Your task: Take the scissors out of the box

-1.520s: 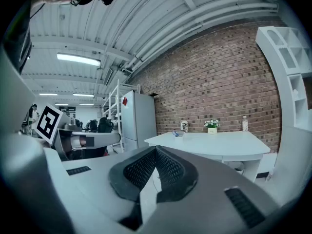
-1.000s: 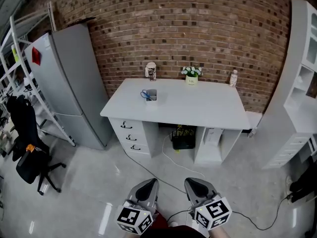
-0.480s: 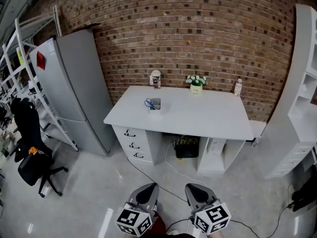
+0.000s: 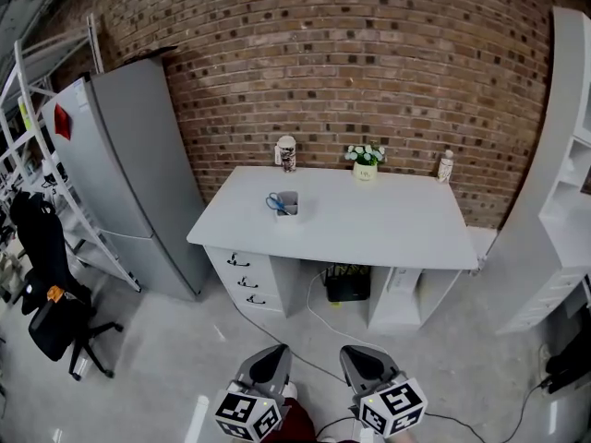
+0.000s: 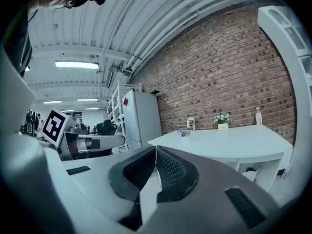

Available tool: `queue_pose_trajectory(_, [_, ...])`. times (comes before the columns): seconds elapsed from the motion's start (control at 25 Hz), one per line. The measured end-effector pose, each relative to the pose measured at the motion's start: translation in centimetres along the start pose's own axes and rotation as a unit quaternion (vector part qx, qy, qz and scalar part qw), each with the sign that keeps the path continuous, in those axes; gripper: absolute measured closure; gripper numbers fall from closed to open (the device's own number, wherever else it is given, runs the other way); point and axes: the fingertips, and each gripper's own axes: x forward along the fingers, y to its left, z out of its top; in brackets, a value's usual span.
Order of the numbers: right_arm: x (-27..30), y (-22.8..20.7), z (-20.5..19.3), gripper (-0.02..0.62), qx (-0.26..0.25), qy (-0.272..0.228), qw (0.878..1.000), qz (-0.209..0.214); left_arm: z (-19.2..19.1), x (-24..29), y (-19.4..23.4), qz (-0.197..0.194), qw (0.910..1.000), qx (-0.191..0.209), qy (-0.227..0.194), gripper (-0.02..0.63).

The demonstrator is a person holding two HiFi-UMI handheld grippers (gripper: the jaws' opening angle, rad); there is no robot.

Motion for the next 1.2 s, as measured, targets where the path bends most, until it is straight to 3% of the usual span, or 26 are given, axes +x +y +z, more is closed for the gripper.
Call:
queue_pose_trajectory(0.44, [9.4,-3.0,0.4,0.586,0.007,0.028,1.000,-0.008,0.5,6.4,9.0,0.006,0.9997,-0.021,0.011,0.604])
queue_pose_trajectory(1.2, [25.1,-4.2,2.4,0.586,0.002,0.047,0.998,-0.029,2.7,14.1,21.9,-0.028,0.9991,-0.025,0.021,0.603])
